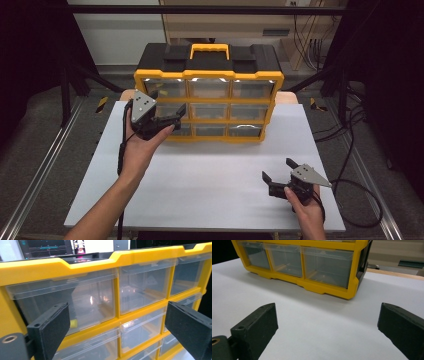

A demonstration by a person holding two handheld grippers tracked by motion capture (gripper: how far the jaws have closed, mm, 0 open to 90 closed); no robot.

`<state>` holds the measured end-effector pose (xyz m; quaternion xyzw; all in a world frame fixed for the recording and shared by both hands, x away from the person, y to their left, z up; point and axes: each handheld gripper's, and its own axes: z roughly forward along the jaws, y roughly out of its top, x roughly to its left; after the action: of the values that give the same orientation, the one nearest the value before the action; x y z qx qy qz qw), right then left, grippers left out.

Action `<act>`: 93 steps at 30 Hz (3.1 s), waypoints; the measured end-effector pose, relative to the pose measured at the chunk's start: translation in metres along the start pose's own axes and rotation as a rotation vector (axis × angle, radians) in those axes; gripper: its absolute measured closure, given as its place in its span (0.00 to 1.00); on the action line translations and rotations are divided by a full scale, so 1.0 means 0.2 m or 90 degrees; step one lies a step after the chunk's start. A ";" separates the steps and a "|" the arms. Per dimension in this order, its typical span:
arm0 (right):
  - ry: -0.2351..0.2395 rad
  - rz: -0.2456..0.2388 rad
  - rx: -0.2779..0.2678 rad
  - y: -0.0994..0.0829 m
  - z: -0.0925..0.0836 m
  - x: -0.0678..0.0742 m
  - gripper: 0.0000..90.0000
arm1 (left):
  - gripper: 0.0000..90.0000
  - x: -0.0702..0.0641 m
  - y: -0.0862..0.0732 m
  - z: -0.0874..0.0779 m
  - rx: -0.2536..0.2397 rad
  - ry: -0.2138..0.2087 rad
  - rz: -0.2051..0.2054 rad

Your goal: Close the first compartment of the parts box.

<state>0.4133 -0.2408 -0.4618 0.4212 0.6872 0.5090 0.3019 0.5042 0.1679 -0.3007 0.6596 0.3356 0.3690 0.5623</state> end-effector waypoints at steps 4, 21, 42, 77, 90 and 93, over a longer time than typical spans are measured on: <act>-0.001 -0.002 -0.001 0.00 0.00 0.00 0.04 | 0.05 -0.01 0.01 0.00 -0.011 -0.009 -0.005; 0.003 0.000 -0.002 0.00 0.00 0.00 0.04 | 0.04 -0.02 0.02 0.00 -0.022 -0.018 -0.004; 0.002 -0.005 0.004 0.00 0.00 0.01 0.04 | 0.03 -0.05 0.02 -0.02 -0.031 -0.022 -0.008; 0.007 -0.015 0.004 0.00 0.00 0.02 0.04 | 0.01 -0.01 -0.15 -0.22 -0.034 -0.017 -0.040; 0.007 -0.017 0.007 0.00 0.01 0.03 0.04 | 0.01 0.04 -0.26 -0.27 -0.025 -0.011 -0.055; 0.006 -0.018 0.010 0.00 0.01 0.03 0.04 | 0.01 0.05 -0.29 -0.28 -0.017 -0.009 -0.054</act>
<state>0.4114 -0.2344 -0.4625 0.4114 0.6985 0.5015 0.3023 0.4583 0.2128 -0.3521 0.6395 0.3545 0.3446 0.5887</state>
